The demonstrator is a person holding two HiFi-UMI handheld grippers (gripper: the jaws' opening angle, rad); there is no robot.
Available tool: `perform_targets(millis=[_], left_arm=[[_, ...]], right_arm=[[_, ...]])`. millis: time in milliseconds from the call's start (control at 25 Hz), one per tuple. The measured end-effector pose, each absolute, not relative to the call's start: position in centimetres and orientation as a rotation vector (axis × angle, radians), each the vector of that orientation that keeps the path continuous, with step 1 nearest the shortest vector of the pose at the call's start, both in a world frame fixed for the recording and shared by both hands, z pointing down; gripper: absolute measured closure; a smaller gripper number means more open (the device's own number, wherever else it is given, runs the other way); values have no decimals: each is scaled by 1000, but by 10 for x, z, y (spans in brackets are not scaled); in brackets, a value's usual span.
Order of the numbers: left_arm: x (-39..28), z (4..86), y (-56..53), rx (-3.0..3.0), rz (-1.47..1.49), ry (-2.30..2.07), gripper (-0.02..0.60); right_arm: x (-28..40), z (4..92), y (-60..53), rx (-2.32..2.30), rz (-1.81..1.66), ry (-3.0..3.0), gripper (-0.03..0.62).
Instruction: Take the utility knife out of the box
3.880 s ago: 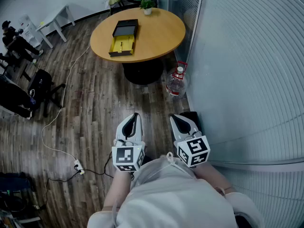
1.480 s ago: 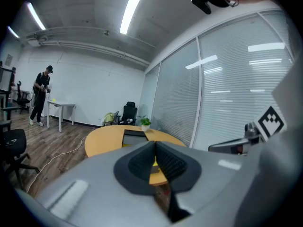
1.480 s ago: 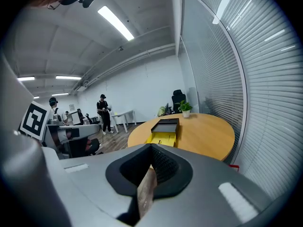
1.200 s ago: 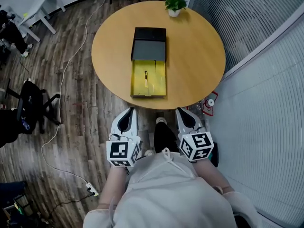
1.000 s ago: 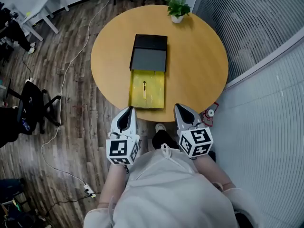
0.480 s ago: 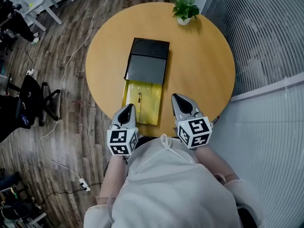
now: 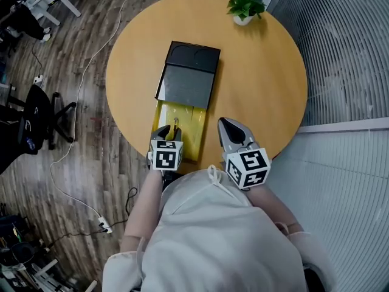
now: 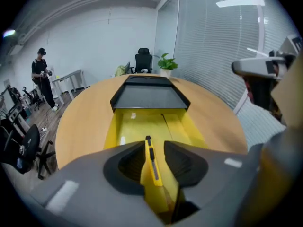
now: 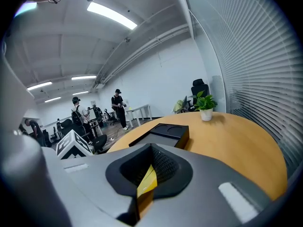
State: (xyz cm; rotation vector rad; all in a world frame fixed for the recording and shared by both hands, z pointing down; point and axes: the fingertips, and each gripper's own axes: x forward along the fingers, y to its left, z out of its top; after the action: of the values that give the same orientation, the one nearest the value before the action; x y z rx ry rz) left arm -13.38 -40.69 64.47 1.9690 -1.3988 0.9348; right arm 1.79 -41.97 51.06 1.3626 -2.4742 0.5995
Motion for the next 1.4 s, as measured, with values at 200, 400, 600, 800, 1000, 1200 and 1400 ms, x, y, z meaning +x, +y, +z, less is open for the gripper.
perform_targets(millis=[200, 400, 600, 800, 1000, 1200, 1400], left_arm=[[-134, 674, -422, 1871, 1023, -1334, 442], [-138, 696, -421, 1818, 1102, -1294, 439], [-137, 694, -422, 1856, 1077, -1311, 440], [-137, 696, -419, 1843, 1065, -1294, 514], [-137, 696, -419, 1866, 1067, -1282, 514], [-138, 674, -415, 1922, 1084, -1329, 514], [-136, 621, -422, 2026, 970, -1455, 514]], right_arm=[[23, 522, -429, 1374, 660, -2459, 594], [21, 531, -432, 1369, 698, -2454, 594], [25, 535, -433, 1376, 725, -2440, 594], [21, 535, -430, 1362, 718, -2446, 594], [24, 535, -428, 1366, 712, -2438, 594], [25, 531, -421, 1359, 692, -2441, 594], [23, 526, -417, 1343, 649, -2455, 594]])
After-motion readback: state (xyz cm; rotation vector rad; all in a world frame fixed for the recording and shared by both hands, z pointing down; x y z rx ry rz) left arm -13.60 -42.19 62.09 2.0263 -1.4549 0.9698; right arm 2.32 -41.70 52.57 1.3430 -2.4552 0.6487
